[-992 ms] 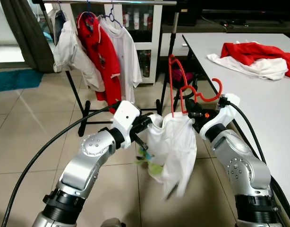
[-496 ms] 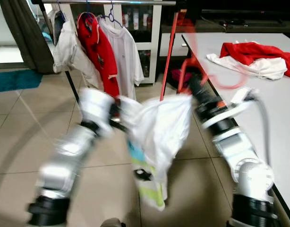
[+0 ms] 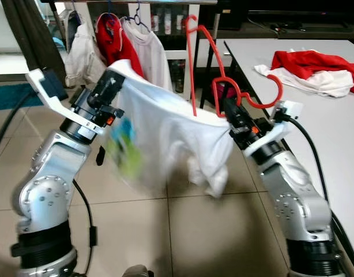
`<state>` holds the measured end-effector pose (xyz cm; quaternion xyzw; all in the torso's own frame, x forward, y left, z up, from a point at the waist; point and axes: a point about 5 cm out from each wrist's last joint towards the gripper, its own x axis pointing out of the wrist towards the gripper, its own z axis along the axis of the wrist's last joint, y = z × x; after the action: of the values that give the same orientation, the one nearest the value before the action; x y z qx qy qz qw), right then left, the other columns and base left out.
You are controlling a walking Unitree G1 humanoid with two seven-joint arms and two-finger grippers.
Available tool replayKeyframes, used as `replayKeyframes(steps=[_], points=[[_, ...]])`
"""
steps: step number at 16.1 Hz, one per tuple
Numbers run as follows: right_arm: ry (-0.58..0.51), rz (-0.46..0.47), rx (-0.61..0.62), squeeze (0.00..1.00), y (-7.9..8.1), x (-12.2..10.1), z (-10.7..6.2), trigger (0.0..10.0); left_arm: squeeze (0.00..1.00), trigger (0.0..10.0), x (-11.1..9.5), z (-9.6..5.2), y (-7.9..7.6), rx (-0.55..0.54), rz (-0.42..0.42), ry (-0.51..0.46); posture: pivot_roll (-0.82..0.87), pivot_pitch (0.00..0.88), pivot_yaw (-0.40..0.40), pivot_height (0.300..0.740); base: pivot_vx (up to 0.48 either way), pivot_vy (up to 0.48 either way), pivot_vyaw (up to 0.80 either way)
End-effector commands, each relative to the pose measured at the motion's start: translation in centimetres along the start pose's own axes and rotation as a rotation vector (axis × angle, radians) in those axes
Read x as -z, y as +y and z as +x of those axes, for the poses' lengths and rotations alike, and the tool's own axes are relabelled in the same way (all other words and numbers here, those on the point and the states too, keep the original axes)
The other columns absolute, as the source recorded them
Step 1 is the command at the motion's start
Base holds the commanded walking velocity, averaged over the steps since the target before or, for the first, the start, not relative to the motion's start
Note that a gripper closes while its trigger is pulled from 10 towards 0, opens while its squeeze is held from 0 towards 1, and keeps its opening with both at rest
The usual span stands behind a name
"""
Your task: Hang hanger
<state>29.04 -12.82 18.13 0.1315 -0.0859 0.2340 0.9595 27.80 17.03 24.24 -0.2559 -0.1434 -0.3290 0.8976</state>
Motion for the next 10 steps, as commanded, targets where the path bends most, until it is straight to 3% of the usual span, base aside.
replayKeyframes(steps=[1, 2, 3, 4, 5, 6, 7, 9, 10], points=[[-0.008, -0.009, 0.008, 0.0, 0.0, 0.0, 0.3, 10.0, 0.0, 0.0, 1.8, -0.3, 0.3, -0.02, 0.046, 0.151, 0.1, 0.0, 0.009, 0.74, 0.0, 0.0, 0.0], [-0.082, 0.108, -0.013, 0.0, 0.7, -0.9, 0.9, 10.0, 0.0, 0.0, 4.2, -1.0, 1.7, -0.122, 0.123, 0.335, 0.1, 0.0, 0.011, 0.74, 0.0, 0.0, 0.0], [-0.116, 0.166, -0.022, 0.0, 0.9, -1.4, 1.0, 10.0, 0.0, 0.0, 4.9, -1.4, 2.2, -0.163, 0.147, 0.394, 0.1, 0.0, 0.011, 0.74, 0.0, 0.0, 0.0], [-0.194, 0.296, -0.042, 0.0, 1.3, -2.5, 1.3, 10.0, 0.0, 0.0, 5.6, -1.7, 2.8, -0.21, 0.16, 0.44, 0.09, 0.0, 0.012, 0.74, 0.0, 0.0, 0.0], [-0.268, 0.4, -0.042, 0.0, 1.2, -3.4, 1.4, 10.0, 0.0, 0.0, 6.5, -1.6, 2.2, -0.17, 0.148, 0.493, 0.1, 0.0, 0.011, 0.74, 0.0, 0.0, 0.0], [-0.273, 0.404, -0.037, 0.0, 1.1, -3.4, 1.5, 10.0, 0.0, 0.0, 6.8, -1.6, 1.9, -0.151, 0.144, 0.51, 0.1, 0.0, 0.011, 0.74, 0.0, 0.0, 0.0], [-0.254, 0.345, -0.013, 0.0, 0.8, -3.2, 1.6, 10.0, 0.0, 0.0, 7.5, -1.6, 0.9, -0.077, 0.122, 0.545, 0.09, 0.0, 0.014, 0.74, 0.0, 0.0, 0.0], [-0.103, 0.009, 0.035, 0.0, 0.4, -1.4, 1.9, 10.0, 0.0, 0.0, 7.5, -1.2, -2.1, 0.136, 0.023, 0.505, 0.09, 0.0, 0.016, 0.74, 0.0, 0.0, 0.0], [-0.093, 0.037, 0.052, 0.0, 0.0, -1.1, 1.9, 10.0, 0.0, 0.0, 6.7, -1.0, -3.3, 0.224, -0.051, 0.458, 0.09, 0.0, 0.015, 0.74, 0.0, 0.0, 0.0]])
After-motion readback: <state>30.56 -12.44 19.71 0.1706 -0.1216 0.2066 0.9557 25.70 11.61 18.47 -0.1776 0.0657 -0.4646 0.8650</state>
